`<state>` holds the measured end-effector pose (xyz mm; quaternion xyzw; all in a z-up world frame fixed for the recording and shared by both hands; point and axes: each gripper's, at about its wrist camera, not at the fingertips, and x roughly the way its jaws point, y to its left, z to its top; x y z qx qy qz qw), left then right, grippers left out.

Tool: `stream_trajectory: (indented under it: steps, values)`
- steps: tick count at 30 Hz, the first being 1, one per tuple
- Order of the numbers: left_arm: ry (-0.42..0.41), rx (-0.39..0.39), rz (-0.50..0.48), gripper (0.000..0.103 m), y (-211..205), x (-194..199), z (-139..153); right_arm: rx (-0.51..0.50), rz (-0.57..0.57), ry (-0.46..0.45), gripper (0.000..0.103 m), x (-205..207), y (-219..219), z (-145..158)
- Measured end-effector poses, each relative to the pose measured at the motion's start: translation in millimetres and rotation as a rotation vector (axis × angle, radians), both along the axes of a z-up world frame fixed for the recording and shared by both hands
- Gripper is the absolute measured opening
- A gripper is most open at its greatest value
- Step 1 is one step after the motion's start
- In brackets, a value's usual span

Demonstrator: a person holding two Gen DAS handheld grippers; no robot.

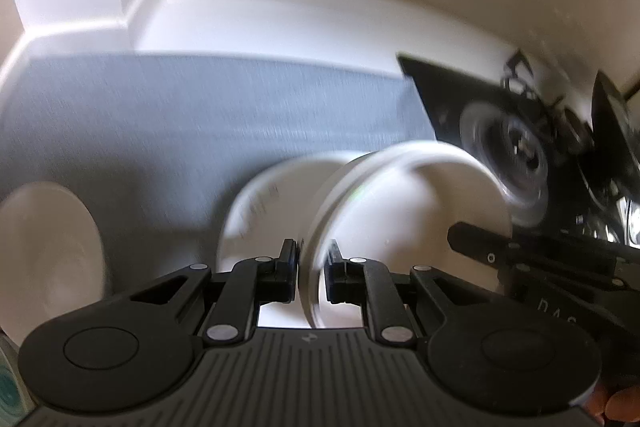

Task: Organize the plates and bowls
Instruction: 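Carry the cream bowl with both grippers onto the white oval plate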

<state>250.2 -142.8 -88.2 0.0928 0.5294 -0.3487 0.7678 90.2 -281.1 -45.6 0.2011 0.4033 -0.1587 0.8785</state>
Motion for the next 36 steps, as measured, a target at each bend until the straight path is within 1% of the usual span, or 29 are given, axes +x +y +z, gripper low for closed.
stream_trajectory:
  steps: [1,2,5,12,18,20,26,28,29,30,31,32,33,34,35,36]
  values:
    - [0.011,0.01,-0.007,0.014,-2,-3,-4,0.005,-0.004,0.009,0.016,-2,-1,-3]
    - [0.016,0.017,-0.01,0.014,6,-8,-2,0.007,-0.007,0.017,0.016,-3,-1,-6]
    - [0.019,0.034,-0.013,0.014,3,-10,-10,0.008,-0.005,0.028,0.016,-4,-2,-11]
    - [0.039,0.053,-0.01,0.014,2,-4,-12,0.03,0.017,0.055,0.016,-1,-10,-17]
    - [0.075,0.073,0.008,0.014,1,3,-23,0.101,0.031,0.09,0.016,5,-20,-28]
    - [0.075,0.078,0.013,0.015,1,5,-26,0.114,0.037,0.099,0.015,7,-22,-31]
    - [0.047,0.087,0.018,0.016,-2,4,-25,0.113,0.061,0.114,0.015,11,-25,-34]
    - [0.014,0.102,0.022,0.034,-3,2,-23,0.113,0.07,0.115,0.016,12,-25,-35]
    - [-0.002,0.106,0.024,0.054,-3,0,-21,0.109,0.073,0.115,0.016,12,-25,-35]
    - [-0.013,0.093,0.021,0.073,-2,-1,-19,0.105,0.073,0.113,0.016,11,-25,-34]
    - [-0.024,0.081,0.02,0.081,-1,-3,-15,0.099,0.076,0.11,0.021,11,-25,-33]
    - [-0.043,0.071,0.023,0.092,0,-6,-11,0.091,0.078,0.109,0.031,10,-25,-32]
    - [-0.072,0.079,0.035,0.098,1,-9,-7,0.082,0.077,0.103,0.037,9,-25,-31]
    - [-0.102,0.082,0.046,0.099,4,-11,-3,0.069,0.069,0.093,0.044,6,-25,-28]
    - [-0.112,0.07,0.045,0.101,6,-13,0,0.052,0.062,0.083,0.05,3,-25,-25]
    - [-0.111,0.057,0.048,0.102,10,-13,3,0.034,0.059,0.068,0.051,-1,-24,-22]
